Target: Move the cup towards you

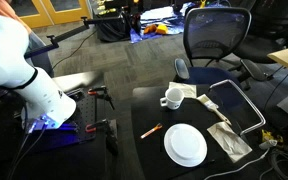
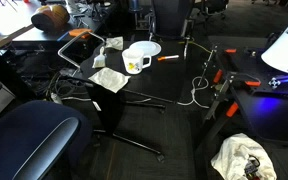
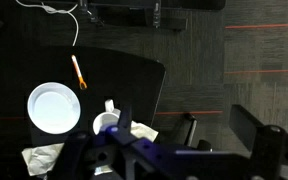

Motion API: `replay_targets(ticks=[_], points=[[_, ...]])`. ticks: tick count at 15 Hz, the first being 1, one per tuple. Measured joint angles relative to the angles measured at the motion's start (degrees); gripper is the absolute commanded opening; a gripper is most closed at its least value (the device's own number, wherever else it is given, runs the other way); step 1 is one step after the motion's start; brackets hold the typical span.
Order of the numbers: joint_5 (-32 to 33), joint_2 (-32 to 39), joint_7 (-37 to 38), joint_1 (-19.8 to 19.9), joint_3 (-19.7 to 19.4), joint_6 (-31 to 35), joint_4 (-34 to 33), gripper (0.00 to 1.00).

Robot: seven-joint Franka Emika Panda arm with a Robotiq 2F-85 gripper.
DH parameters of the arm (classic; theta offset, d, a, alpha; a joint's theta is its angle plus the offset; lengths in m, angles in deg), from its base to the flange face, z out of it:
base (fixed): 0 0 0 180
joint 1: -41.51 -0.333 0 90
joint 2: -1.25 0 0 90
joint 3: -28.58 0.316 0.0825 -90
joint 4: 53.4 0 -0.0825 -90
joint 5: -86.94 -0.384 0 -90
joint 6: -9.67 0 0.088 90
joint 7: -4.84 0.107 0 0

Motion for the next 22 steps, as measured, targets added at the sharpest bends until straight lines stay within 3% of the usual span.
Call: replay_targets(ticks=[11,22], points=[[0.4,0.5,-0.6,0.0,-0.2,2.1,0.7,1.00],[2.3,7.2,-11.1,0.7,-5.3,30.5,13.4,1.00]])
